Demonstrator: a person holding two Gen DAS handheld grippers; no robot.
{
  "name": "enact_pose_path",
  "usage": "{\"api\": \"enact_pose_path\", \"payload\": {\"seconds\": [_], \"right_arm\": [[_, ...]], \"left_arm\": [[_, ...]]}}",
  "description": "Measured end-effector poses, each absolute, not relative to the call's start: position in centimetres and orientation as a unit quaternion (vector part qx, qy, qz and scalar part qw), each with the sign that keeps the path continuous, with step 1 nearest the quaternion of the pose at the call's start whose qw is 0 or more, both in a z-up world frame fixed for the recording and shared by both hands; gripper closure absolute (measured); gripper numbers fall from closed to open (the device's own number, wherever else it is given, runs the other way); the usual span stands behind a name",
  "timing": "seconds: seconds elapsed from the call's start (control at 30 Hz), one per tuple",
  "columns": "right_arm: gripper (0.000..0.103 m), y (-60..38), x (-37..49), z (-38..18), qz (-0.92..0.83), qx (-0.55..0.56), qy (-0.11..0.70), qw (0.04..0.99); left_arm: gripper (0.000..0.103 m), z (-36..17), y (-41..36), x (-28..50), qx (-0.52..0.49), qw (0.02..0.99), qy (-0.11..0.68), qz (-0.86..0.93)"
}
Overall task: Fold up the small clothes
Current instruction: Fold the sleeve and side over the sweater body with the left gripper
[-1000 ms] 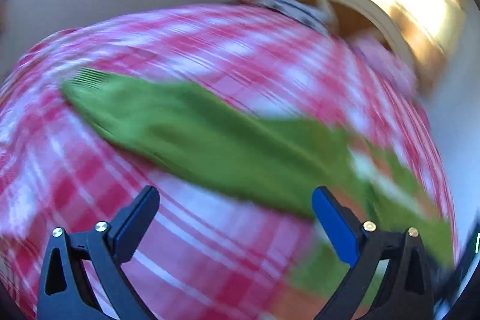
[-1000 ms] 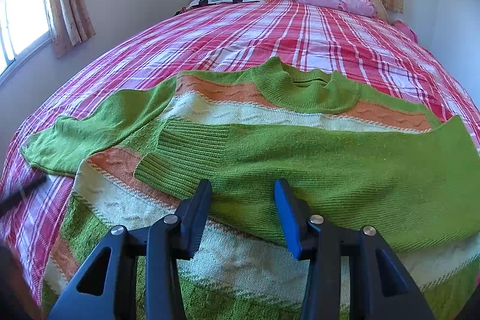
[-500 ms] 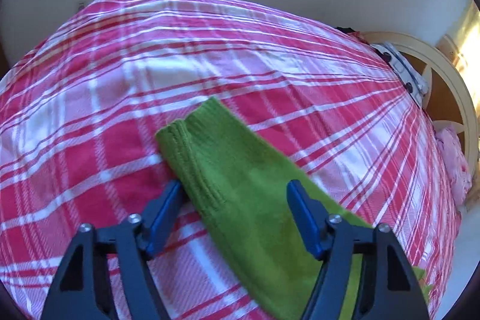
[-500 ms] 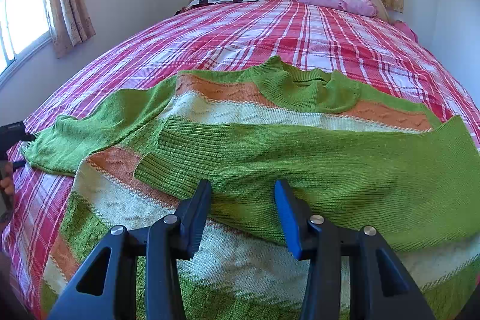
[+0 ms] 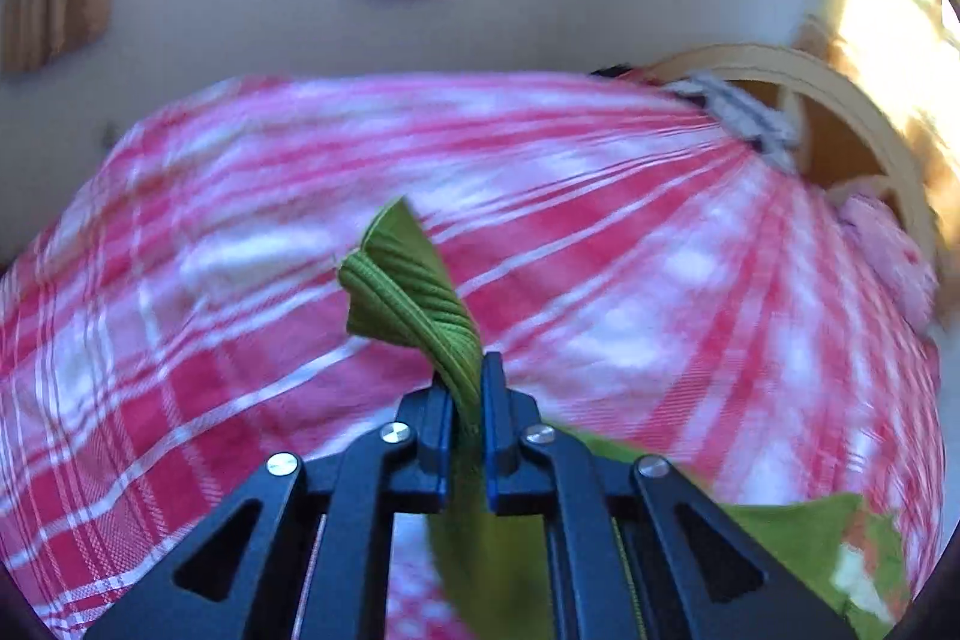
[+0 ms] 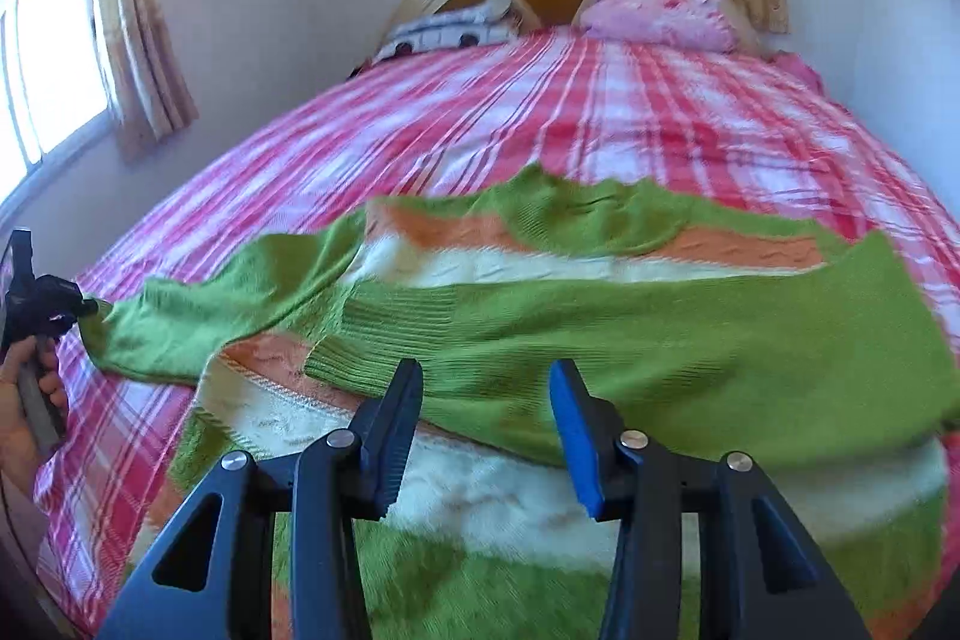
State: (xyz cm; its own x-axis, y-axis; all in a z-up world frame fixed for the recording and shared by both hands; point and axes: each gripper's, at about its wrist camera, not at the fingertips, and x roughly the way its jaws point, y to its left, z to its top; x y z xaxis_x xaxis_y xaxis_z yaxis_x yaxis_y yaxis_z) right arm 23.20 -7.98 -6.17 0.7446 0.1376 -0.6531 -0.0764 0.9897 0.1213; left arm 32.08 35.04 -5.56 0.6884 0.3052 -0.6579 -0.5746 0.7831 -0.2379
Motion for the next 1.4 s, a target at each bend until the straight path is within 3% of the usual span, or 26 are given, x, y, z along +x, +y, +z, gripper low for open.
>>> {"api": "enact_pose_path", "payload": {"seconds": [0.3, 0.5, 0.7, 0.8, 0.87, 0.9, 0.93, 1.2, 1.33, 1.4], "right_arm": [[0.057, -15.8, 17.5, -5.2, 0.005, 0.141, 0.346, 0.928], [0.057, -19.6, 14.4, -5.0, -0.022, 0.174, 0.34, 0.924], [0.057, -21.9, 12.3, -5.1, -0.046, 0.177, 0.337, 0.924], [0.057, -22.8, 12.0, -5.0, -0.047, 0.182, 0.337, 0.922], [0.057, -23.2, 12.0, -4.9, -0.047, 0.187, 0.337, 0.922], [0.057, -23.4, 12.0, -4.8, -0.047, 0.192, 0.335, 0.921], [0.057, -23.6, 12.0, -4.6, -0.045, 0.198, 0.334, 0.92], [0.057, -22.1, 16.8, -2.1, 0.016, 0.204, 0.328, 0.922], [0.057, -21.4, 22.9, -3.0, 0.042, 0.217, 0.371, 0.902], [0.057, -21.8, 25.4, -4.2, 0.043, 0.257, 0.385, 0.885]], "left_arm": [[0.095, 1.4, 10.6, 33.1, -0.077, 0.963, 0.257, 0.018], [0.095, -1.8, -3.1, 33.0, -0.026, 0.955, 0.286, -0.08], [0.093, -5.2, -9.0, 31.8, 0.032, 0.937, 0.326, -0.122], [0.084, -5.6, -7.8, 30.8, 0.024, 0.929, 0.344, -0.133], [0.055, -5.1, -5.6, 29.5, 0.005, 0.928, 0.349, -0.127], [0.024, -4.9, -4.6, 28.5, -0.004, 0.931, 0.346, -0.119], [0.006, -4.7, -3.4, 27.7, -0.01, 0.935, 0.339, -0.107], [0.004, -7.2, 6.6, 24.7, -0.049, 0.939, 0.34, 0.016], [0.006, -11.4, 8.9, 24.8, -0.113, 0.911, 0.395, 0.031], [0.005, -11.3, 9.0, 24.3, -0.129, 0.917, 0.378, 0.021]]}}
